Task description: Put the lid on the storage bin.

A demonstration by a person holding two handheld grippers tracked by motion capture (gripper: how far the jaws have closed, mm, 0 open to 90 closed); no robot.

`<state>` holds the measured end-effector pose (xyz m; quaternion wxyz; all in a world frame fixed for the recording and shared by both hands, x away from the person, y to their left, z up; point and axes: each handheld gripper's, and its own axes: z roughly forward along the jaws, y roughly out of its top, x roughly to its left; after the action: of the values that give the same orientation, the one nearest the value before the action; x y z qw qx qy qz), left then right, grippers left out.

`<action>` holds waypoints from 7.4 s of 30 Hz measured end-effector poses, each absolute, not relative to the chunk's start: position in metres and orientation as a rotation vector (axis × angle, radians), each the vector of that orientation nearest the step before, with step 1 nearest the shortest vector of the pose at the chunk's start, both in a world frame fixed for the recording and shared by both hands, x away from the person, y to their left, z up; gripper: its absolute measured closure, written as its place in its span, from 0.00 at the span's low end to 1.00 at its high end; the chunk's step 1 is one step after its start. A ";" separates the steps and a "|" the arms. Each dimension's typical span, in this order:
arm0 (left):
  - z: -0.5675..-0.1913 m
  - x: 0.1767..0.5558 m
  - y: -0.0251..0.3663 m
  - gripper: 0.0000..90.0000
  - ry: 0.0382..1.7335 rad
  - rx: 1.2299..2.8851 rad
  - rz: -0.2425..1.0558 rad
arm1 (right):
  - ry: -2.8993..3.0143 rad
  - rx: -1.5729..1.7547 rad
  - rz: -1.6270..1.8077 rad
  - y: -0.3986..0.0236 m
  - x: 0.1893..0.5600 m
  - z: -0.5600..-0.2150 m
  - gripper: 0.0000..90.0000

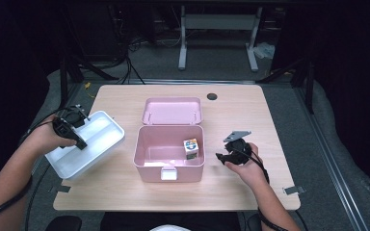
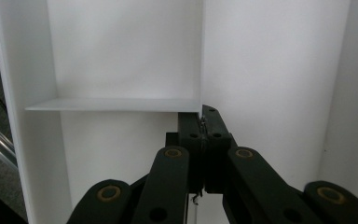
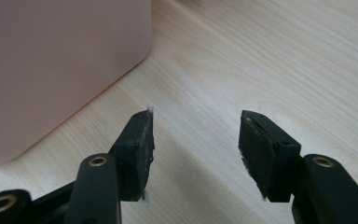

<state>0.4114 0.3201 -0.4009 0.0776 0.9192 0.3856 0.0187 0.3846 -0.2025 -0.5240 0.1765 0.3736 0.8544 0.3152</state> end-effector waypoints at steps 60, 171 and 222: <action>-0.377 0.434 0.140 0.99 0.290 2.986 0.052 | 2.406 1.090 0.918 -0.209 0.386 -0.525 0.50; -0.430 0.416 0.102 0.91 0.299 2.699 0.101 | 2.301 1.273 1.037 -0.156 0.505 -0.434 0.55; -0.430 0.416 0.103 0.91 0.329 2.686 0.093 | 2.193 1.562 0.912 -0.114 0.556 -0.471 0.82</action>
<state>0.4157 0.1031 -0.4300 0.2153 0.9688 0.1185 0.0334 0.5556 -0.1144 -0.4708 0.1487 0.5434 0.7628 0.3174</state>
